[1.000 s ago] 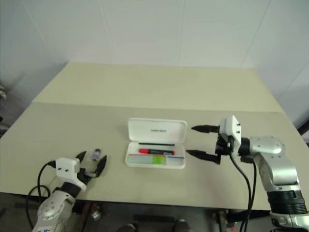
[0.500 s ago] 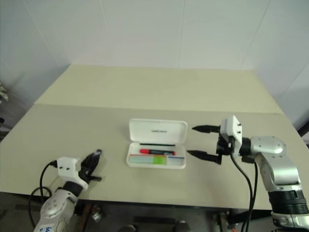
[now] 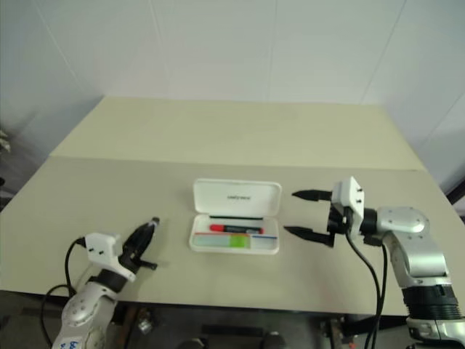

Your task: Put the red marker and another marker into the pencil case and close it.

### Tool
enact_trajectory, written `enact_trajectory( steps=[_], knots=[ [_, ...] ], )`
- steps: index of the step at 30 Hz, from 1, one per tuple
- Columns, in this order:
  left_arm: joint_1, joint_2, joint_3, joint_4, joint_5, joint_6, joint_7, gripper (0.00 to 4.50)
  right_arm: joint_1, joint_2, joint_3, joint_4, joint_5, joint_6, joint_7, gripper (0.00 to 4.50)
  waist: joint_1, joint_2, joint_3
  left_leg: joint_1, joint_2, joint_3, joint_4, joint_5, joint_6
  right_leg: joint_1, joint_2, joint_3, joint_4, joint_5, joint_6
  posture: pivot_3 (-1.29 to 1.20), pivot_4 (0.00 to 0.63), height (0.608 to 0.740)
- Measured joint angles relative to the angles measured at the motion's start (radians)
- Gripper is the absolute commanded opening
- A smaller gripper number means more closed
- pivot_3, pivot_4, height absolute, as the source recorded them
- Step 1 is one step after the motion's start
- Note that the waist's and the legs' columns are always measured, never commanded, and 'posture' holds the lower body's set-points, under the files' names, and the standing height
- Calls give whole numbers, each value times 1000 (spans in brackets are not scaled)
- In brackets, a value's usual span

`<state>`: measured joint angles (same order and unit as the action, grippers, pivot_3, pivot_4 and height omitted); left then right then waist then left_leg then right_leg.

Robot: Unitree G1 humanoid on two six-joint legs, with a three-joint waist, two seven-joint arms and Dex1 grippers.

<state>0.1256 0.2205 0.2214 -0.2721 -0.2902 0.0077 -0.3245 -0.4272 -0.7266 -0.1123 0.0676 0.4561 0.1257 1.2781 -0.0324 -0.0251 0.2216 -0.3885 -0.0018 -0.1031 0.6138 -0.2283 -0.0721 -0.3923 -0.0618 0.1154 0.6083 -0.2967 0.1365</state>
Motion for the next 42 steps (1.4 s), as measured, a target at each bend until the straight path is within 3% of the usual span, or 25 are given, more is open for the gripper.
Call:
enact_trajectory(
  steps=[6, 12, 21, 28, 33, 42],
  knots=[
    [13, 60, 11, -3, -1, -76, -76, 264, -20, 1, 1, 58, -9, -33, 12, 4500, 1, 0, 0, 0, 0, 0, 0, 0, 0, 0, 0, 0, -1, 0, 0, 0, 150, 740],
    [1, 162, -27, 0, -30, -117, -260, 264, -8, -4, -6, 80, -6, -79, 44, 4500, 1, 0, 0, -1, 0, 0, -2, -1, 1, 0, 0, 0, -2, 0, 0, 0, 150, 740],
    [-152, 259, -105, 4, -131, -43, -463, 264, 52, -51, -55, 78, 54, -64, 114, 4500, 2, 0, 0, 0, 0, 0, -1, -1, 1, 0, 0, 0, -2, 0, 0, 0, 150, 740],
    [-375, 285, -218, 53, -137, 53, -564, 264, 114, -81, -115, 93, 63, -66, 113, 4500, 2, 0, 0, 0, 0, 0, -1, -1, 1, 0, 0, 0, -1, 0, 1, 0, 150, 740],
    [-474, 262, -291, 106, -135, 94, -622, 264, 169, -82, -142, 82, 63, -77, 90, 4500, -1, 0, 0, 0, 0, 0, -1, -1, 1, 0, 0, 0, -1, 6, 12, 0, 150, 740],
    [-578, 223, -372, 225, -100, 112, -681, 264, 277, -82, -179, -27, 65, -71, 20, 4500, 1, 0, 0, -1, 0, 0, -1, -1, 1, 0, 0, 0, -1, 6, 11, 0, 150, 740]
  ],
)
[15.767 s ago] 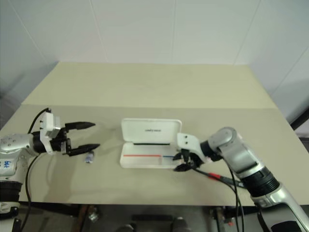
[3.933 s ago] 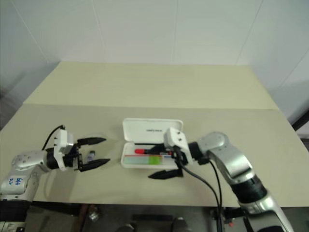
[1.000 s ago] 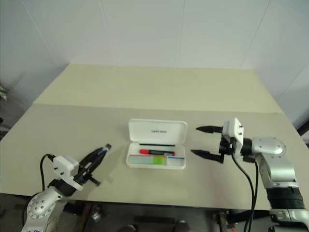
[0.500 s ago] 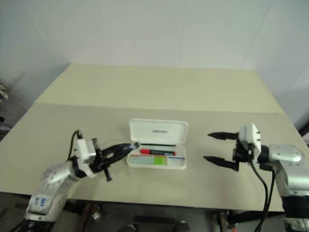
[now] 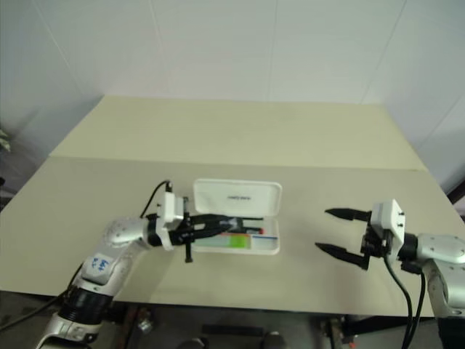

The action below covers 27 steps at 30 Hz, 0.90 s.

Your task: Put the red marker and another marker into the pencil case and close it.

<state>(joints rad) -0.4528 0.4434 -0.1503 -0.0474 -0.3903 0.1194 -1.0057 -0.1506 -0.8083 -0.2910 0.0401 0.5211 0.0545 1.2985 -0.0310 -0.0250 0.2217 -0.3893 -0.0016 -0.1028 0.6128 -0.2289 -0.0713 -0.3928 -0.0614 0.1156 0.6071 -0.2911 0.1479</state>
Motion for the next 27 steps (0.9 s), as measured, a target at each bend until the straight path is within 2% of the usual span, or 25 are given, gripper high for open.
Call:
enact_trajectory(
  steps=[8, 13, 27],
  knots=[
    [-137, -94, -70, 180, 94, -15, -12, 264, 86, 0, -33, -115, 19, 29, -71, 4500, 3, 0, 0, -1, -1, 0, 1, 0, 0, 0, 0, 0, -1, 0, 0, 0, 150, 740],
    [-172, -147, -108, 224, 129, -33, -30, 264, 120, 1, -38, -154, 22, 41, -96, 4500, 0, 0, 0, -1, 0, 0, 0, 0, 0, 0, 0, 0, -1, 1, 4, 0, 150, 740],
    [-171, -170, -143, 310, 181, -72, -65, 264, 149, 1, -40, -198, 42, 55, -143, 4500, 3, 0, 0, -1, -1, 0, 1, 0, 0, 0, 0, 0, -2, 1, 3, 0, 150, 740]
  ],
)
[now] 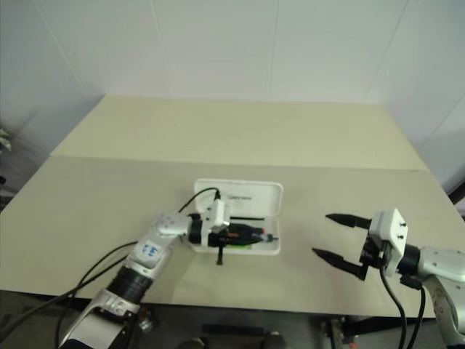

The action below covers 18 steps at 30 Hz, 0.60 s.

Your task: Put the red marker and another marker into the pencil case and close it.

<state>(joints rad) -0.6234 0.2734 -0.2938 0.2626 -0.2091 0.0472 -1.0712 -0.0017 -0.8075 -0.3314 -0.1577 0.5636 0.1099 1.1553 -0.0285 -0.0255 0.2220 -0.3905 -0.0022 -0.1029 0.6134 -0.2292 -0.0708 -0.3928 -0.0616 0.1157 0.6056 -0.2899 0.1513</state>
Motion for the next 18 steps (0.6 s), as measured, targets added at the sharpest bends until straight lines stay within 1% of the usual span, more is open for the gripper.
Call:
enact_trajectory(
  steps=[11, 17, 18],
  knots=[
    [-35, -45, 0, 102, 32, -43, -1, 264, 12, 0, -1, -20, 10, 1, -19, 4500, 0, 0, 0, 0, 0, 0, 0, 0, 0, 0, 0, 0, 0, 0, 0, 0, 150, 740],
    [-37, -64, 0, 123, 43, -50, -4, 264, 13, 0, 0, -26, 11, 1, -24, 4500, 0, 0, 0, 0, 0, 0, 0, 0, 0, 0, 0, 0, 0, 1, 1, 0, 150, 740],
    [-37, -65, 0, 128, 43, -50, -6, 612, 13, 0, 0, -28, 11, 1, -25, 4500, 0, 0, 0, 0, 0, 0, 0, 0, 0, 0, 0, 0, 0, 1, 1, 0, 150, 740]
  ],
)
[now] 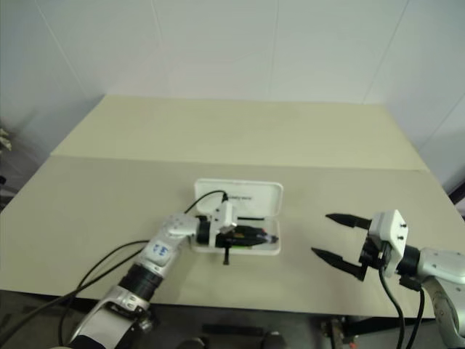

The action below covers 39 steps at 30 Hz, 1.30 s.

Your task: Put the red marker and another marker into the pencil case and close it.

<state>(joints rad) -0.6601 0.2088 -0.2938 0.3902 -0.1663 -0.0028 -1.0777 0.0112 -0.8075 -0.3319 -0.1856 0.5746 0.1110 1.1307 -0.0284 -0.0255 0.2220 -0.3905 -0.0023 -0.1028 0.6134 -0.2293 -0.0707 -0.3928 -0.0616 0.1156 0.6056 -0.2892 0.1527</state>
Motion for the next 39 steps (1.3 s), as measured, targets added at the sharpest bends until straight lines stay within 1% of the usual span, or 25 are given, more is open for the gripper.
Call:
enact_trajectory(
  steps=[1, 2, 11, 16, 20, 23, 24, 27, 30, 32, 34, 38, 39],
  knots=[
    [0, -1, 0, 4, 0, 2, -1, 1003, 0, 0, 0, -2, 0, 0, -1, 4500, 0, 0, 0, 0, 0, 0, 0, 0, 0, 0, 0, 0, 0, 0, 0, 0, 150, 740],
    [0, -2, 0, 5, 0, 4, -2, 1218, 0, 0, 0, -2, 0, 0, -2, 4500, 0, 0, 0, 0, 0, 0, 0, 0, 0, 0, 0, 0, 0, 0, 0, 0, 150, 740],
    [0, -12, 10, -5, -8, 15, -10, 4201, -12, 0, 0, -3, 0, 0, -5, 4500, 0, 0, 0, 0, 0, 0, 0, 0, 0, 0, 0, 0, 0, 0, 0, 0, 150, 740],
    [14, 0, 18, -103, -51, 47, -59, 4201, -31, 5, 3, -1, -1, 0, -3, 4500, 0, 0, 0, 0, 0, 0, 0, 0, 0, 0, 0, 0, 0, 0, 0, 0, 150, 740],
    [63, 17, 42, -190, -86, 112, -47, 4201, -37, 9, 5, 7, -2, -1, 3, 4500, -1, 0, 0, 0, 0, 0, 0, 0, 0, 0, 0, 0, 1, 0, 0, 0, 150, 740],
    [113, 55, 75, -283, -129, 163, -38, 4201, -43, 11, 9, 17, -2, -1, 10, 4500, -3, 0, 0, 1, 0, 0, 0, 0, 0, 0, 0, 0, 1, 0, 0, 0, 150, 740],
    [141, 78, 97, -331, -155, 189, -38, 4358, -45, 11, 11, 24, -2, -1, 15, 4500, -5, 0, 0, 1, 1, 0, 0, 0, 0, 0, 0, 0, 2, 0, 0, 0, 150, 740],
    [209, 152, 170, -442, -243, 271, -35, 4358, -72, 11, 19, 56, -4, -2, 31, 4500, -5, 0, 0, 2, 1, 0, 0, 0, 0, 0, 0, 0, 3, 0, -1, 0, 150, 740],
    [231, 177, 247, -495, -283, 297, 7, 4358, -102, 12, 28, 80, -5, -4, 45, 4500, -2, 0, 0, 2, 1, 0, 1, 0, 0, 1, 0, 0, 3, -2, -5, 0, 150, 740],
    [243, 197, 295, -511, -313, 319, 36, 4358, -123, 13, 42, 93, -7, -8, 54, 4500, -2, 0, 0, 2, 0, 0, 1, 0, 0, 1, 0, 0, 3, -2, -5, 0, 150, 740],
    [258, 243, 341, -517, -325, 329, 45, 4358, -133, 16, 51, 113, -14, -17, 63, 4500, -2, 0, 0, 2, 0, 0, 1, 0, 0, 1, 0, 0, 3, -2, -5, 0, 150, 740],
    [272, 272, 426, -511, -353, 330, 76, 4358, -163, 25, 62, 147, -19, -26, 77, 4500, -2, 0, 0, 1, 1, 0, 0, 0, 0, 0, 0, 0, 2, -2, -4, 0, 150, 740],
    [272, 279, 443, -505, -357, 329, 79, 4210, -172, 26, 65, 154, -22, -29, 81, 4500, -3, 0, 0, 1, 1, 0, 0, 0, 0, 0, 0, 0, 3, -2, -4, 0, 150, 740]
  ],
)
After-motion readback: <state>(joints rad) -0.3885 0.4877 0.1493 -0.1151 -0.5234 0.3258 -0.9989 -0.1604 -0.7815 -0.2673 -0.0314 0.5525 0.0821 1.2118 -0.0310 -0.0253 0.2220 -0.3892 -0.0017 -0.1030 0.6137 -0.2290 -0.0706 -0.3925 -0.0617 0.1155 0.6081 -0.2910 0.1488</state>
